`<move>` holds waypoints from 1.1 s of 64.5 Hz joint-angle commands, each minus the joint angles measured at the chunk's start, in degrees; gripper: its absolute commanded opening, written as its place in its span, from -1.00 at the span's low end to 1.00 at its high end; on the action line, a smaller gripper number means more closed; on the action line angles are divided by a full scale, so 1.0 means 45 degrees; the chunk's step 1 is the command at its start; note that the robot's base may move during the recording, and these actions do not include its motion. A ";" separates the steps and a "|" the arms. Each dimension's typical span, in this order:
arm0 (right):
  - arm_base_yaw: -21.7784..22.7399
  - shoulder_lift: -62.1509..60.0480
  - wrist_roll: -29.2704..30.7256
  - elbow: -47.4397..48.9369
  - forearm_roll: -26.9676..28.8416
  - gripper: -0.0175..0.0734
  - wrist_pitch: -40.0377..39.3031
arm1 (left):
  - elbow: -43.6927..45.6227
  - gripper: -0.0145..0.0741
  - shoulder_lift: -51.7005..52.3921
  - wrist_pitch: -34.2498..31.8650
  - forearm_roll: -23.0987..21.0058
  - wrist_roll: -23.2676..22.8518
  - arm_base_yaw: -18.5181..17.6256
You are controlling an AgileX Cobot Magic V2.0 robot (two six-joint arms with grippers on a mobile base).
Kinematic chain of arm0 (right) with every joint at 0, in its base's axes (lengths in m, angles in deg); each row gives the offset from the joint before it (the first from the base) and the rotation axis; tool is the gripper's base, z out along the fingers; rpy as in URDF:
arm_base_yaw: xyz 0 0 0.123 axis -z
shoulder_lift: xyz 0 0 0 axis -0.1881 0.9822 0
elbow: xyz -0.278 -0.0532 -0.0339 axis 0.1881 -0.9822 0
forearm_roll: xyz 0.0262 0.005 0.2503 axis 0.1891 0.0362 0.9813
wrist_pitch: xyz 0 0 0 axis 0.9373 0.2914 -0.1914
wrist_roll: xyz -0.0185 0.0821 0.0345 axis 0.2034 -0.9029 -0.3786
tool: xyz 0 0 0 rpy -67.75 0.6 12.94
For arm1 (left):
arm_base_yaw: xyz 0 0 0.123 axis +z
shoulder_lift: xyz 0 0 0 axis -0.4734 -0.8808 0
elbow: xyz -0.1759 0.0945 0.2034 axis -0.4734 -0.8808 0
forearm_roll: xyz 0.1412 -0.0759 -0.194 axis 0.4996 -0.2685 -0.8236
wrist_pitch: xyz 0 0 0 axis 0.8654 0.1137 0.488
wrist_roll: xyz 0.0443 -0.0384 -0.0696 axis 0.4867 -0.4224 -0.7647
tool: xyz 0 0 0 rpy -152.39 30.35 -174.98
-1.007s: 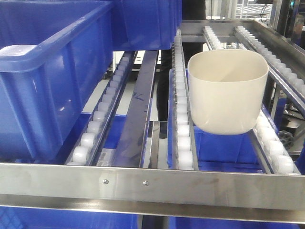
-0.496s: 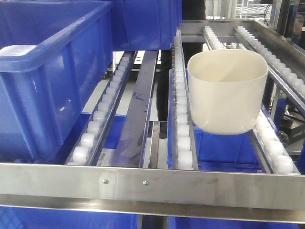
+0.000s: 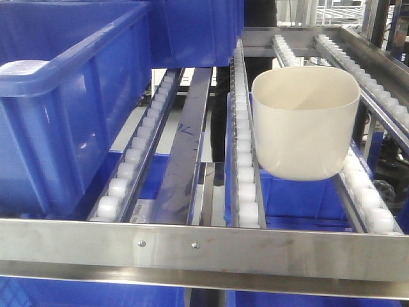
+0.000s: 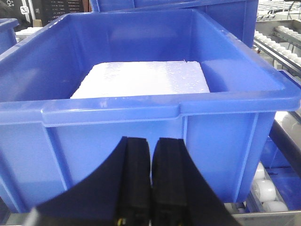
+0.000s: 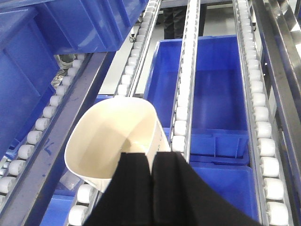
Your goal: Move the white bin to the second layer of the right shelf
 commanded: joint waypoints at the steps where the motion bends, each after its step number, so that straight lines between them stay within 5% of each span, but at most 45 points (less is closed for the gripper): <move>1: 0.0046 -0.0117 0.0035 0.0368 0.0032 -0.49 -0.1105 | -0.0468 -0.48 0.0179 -0.1070 -0.0070 -0.0045 0.0011; 19: 0.0637 -0.1938 0.0053 -0.0320 -0.0114 -0.49 -0.1075 | -0.0468 -0.48 0.0179 -0.1070 -0.0070 -0.0045 0.0011; 40: 0.1986 -0.5995 0.0053 -0.4450 -0.0114 -0.49 -0.1375 | -0.0468 -0.48 0.0179 -0.1070 -0.0070 -0.0045 0.0011; 71: 0.2082 -0.9252 0.0027 -0.7203 0.0042 -0.49 -0.1346 | -0.0468 -0.48 0.0179 -0.1070 -0.0070 -0.0045 0.0011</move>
